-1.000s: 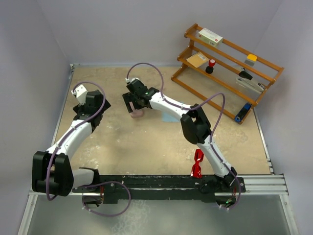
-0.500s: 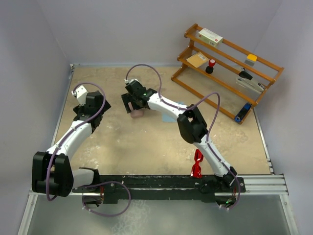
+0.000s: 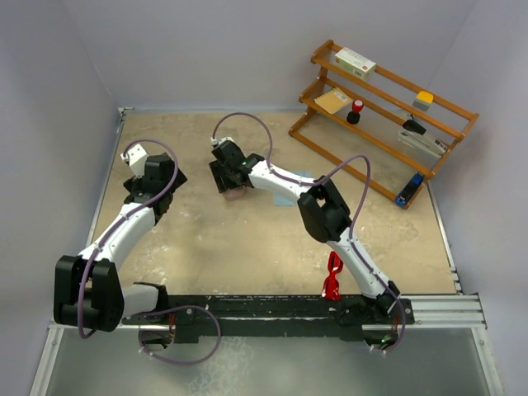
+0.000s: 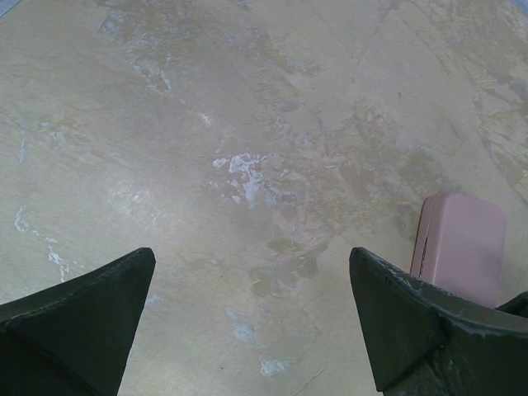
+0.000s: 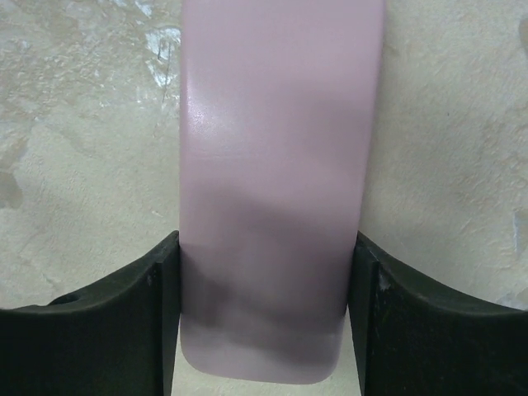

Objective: Organize the sunglasses
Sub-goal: Pick up the sunglasses case from the center of the board, then place the sunglasses case at the center of the board.

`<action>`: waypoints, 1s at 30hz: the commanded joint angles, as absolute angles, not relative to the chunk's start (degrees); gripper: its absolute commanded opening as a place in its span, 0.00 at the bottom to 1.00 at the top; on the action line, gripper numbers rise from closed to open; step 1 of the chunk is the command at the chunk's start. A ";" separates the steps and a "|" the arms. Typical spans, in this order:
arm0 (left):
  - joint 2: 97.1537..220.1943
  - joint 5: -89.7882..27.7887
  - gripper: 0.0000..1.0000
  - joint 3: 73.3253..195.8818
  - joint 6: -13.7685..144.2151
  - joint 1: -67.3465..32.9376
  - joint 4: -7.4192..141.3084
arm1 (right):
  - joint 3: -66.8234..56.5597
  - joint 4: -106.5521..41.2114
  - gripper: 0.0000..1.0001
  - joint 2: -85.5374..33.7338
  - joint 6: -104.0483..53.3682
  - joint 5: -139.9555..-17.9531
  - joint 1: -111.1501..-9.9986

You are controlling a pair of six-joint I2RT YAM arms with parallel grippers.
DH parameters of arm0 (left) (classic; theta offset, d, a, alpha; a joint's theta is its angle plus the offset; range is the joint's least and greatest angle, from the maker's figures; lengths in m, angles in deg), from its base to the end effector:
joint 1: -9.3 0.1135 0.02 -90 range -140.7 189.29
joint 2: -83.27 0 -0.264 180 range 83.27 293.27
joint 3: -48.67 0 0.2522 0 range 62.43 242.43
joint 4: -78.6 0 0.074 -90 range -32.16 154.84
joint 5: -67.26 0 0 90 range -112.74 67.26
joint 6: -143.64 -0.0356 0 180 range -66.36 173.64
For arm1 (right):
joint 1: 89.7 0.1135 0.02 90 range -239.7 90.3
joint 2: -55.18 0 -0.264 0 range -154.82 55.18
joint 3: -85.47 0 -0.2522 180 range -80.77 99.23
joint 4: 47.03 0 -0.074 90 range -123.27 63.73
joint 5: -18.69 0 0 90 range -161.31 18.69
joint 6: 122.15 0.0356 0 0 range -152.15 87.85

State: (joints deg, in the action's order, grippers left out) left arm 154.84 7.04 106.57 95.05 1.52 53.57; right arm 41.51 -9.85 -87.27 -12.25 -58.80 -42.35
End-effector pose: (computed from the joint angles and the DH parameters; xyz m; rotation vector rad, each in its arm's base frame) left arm 0.2634 -0.0181 0.2388 -0.8759 1.9588 0.0892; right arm 0.3842 0.4057 0.1713 -0.4467 2.2907 0.3407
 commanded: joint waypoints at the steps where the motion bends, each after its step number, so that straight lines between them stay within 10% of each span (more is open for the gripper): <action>1: 154.76 7.23 0.99 107.35 95.19 1.74 55.26 | 37.16 -10.15 0.52 -82.28 -11.59 -59.40 -41.86; 8: 154.37 7.75 0.99 107.34 95.02 1.74 55.00 | 26.75 -12.89 0.19 -73.93 -12.96 -60.44 -41.33; 30: 155.17 7.41 0.99 107.18 95.30 1.73 55.00 | -6.83 -18.50 0.19 -50.12 -11.04 -65.38 -34.81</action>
